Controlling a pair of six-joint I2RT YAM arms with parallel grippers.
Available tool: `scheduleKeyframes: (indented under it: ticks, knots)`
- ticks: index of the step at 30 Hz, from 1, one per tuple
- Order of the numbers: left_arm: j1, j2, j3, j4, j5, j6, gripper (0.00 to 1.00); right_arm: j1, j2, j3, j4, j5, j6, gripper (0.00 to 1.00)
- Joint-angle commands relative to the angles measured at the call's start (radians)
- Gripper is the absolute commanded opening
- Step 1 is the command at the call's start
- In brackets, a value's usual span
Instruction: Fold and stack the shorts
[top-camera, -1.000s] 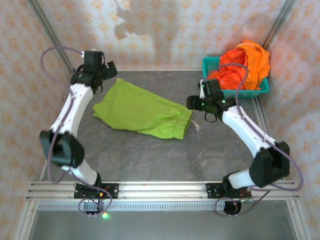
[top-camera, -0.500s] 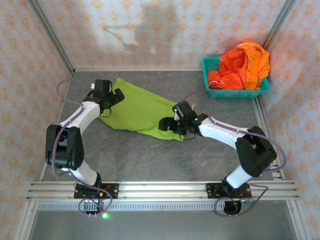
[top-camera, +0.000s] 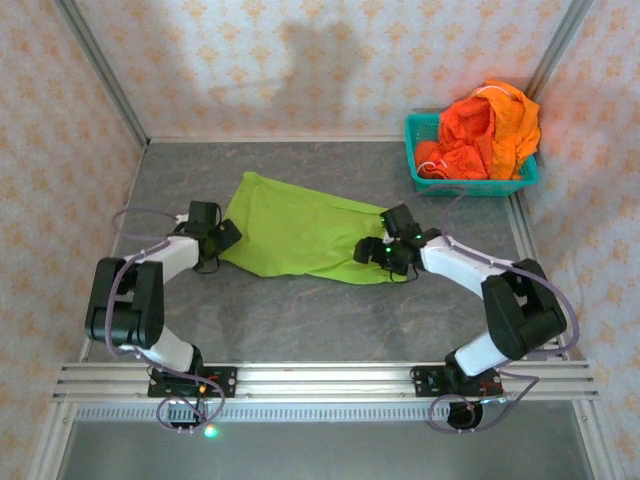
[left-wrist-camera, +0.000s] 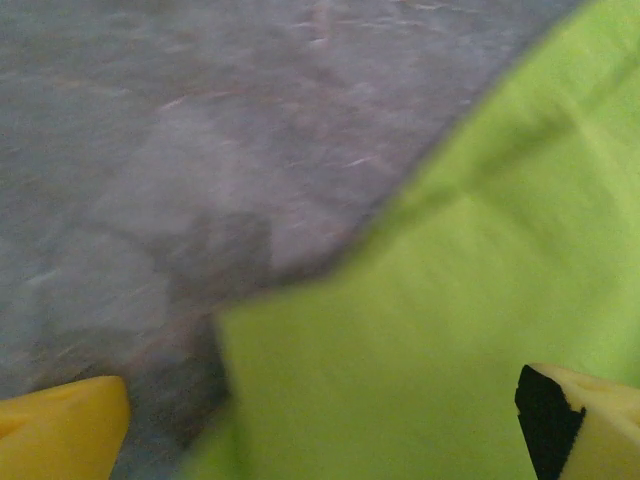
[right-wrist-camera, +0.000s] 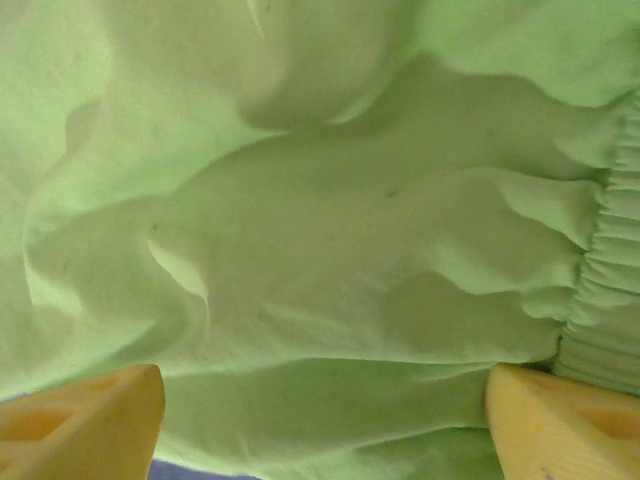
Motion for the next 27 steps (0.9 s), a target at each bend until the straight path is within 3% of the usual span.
scheduleKeyframes:
  ticks: [1,5,9,13,22,27]
  knots:
    - [0.006,-0.182,0.001,-0.050,-0.108,-0.032,1.00,-0.036,-0.055,-0.003,-0.151,0.097,-0.104,0.85]
    - [0.006,-0.354,0.049,-0.220,-0.148,-0.003,0.93,-0.077,-0.146,0.007,-0.155,0.067,-0.129,0.86]
    - [0.003,-0.374,0.114,-0.310,0.008,0.048,0.89,-0.077,-0.226,0.026,-0.063,-0.087,-0.075,0.89]
    - [-0.017,-0.261,0.169,-0.327,0.192,0.116,0.87,-0.076,-0.206,0.063,0.019,-0.174,0.007,0.89]
    - [-0.060,0.129,0.427,-0.411,0.231,0.264,0.80,-0.084,-0.078,0.081,0.057,-0.134,0.023,0.90]
    - [-0.064,0.312,0.565,-0.449,0.265,0.306,0.71,-0.097,-0.033,0.053,0.072,-0.121,0.024,0.90]
